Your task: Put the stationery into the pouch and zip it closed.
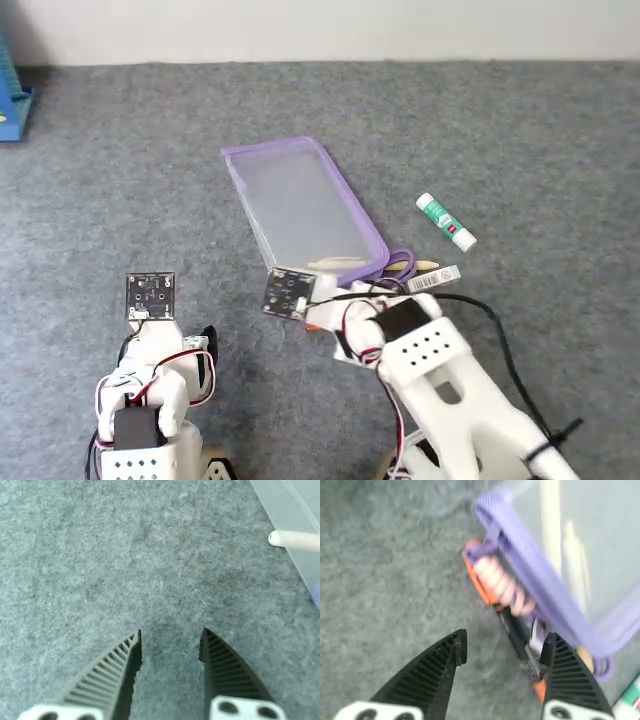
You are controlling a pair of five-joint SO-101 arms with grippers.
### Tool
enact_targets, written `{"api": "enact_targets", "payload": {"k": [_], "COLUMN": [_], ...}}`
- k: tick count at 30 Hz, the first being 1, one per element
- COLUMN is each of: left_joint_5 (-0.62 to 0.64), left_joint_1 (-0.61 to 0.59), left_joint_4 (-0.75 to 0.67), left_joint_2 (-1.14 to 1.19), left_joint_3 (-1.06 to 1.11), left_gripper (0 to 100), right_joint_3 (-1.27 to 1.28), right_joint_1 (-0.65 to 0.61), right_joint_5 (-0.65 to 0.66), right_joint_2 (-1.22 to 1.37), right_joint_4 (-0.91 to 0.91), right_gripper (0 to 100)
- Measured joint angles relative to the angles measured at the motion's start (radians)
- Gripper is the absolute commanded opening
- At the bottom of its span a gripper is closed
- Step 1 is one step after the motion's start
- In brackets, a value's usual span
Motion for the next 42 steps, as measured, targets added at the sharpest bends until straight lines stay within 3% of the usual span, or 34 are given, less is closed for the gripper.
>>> {"api": "enact_targets", "payload": {"k": [9, 12, 16, 24, 29, 38, 42], "left_joint_5": [0.000, 0.000, 0.000, 0.000, 0.000, 0.000, 0.000], "left_joint_1": [0.000, 0.000, 0.000, 0.000, 0.000, 0.000, 0.000], "left_joint_4": [0.000, 0.000, 0.000, 0.000, 0.000, 0.000, 0.000], "left_joint_2": [0.000, 0.000, 0.000, 0.000, 0.000, 0.000, 0.000], "left_joint_3": [0.000, 0.000, 0.000, 0.000, 0.000, 0.000, 0.000], "left_gripper": [19, 19, 19, 19, 19, 19, 19], "right_joint_3": [-0.002, -0.020, -0.049, -0.057, -0.057, -0.055, -0.055], "right_joint_1": [-0.025, -0.025, -0.023, 0.017, 0.046, 0.052, 0.051], "right_joint_5": [0.000, 0.002, 0.000, 0.003, 0.003, 0.002, -0.081], "right_joint_2": [0.224, 0.315, 0.356, 0.269, 0.118, -0.167, -0.221], "right_joint_4": [-0.249, -0.333, -0.367, -0.361, -0.305, -0.020, 0.060], "right_gripper": [25.1, 17.8, 0.6, 0.9, 0.9, 0.9, 0.9]}}
